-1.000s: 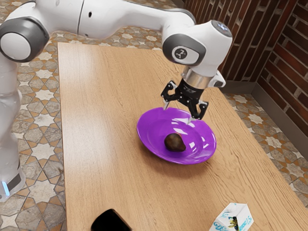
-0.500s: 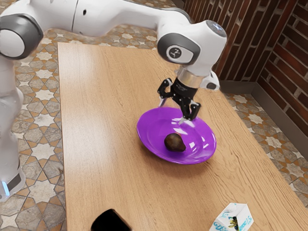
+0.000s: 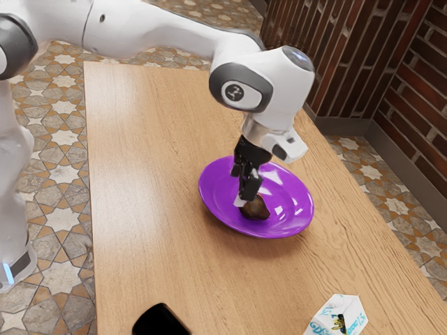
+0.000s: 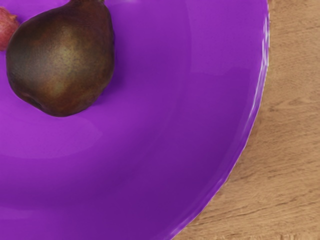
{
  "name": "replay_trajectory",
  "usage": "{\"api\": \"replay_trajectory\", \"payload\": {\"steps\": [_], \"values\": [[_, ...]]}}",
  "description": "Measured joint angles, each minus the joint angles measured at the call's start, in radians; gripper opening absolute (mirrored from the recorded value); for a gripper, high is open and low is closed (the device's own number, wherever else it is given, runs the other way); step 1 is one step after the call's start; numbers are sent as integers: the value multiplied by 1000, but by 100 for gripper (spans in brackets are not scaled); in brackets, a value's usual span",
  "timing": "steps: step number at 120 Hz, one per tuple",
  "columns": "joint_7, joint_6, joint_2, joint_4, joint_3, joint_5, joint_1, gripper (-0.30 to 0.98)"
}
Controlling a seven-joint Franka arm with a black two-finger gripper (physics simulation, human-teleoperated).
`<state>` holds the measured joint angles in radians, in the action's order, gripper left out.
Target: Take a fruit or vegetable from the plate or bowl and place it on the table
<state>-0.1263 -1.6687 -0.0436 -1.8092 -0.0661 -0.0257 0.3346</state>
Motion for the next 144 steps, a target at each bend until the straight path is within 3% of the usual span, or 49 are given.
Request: {"api": "replay_trajectory", "payload": {"steps": [16, 46, 78, 108, 144], "values": [[120, -57, -7, -36, 0, 5, 81, 68], [292, -109, -10, -41, 1, 1, -87, 69], [440, -125, -16, -62, 27, 0, -28, 69], [567, -129, -25, -71, 49, -2, -160, 69], [669, -151, -1, -75, 73, 0, -158, 69]]}}
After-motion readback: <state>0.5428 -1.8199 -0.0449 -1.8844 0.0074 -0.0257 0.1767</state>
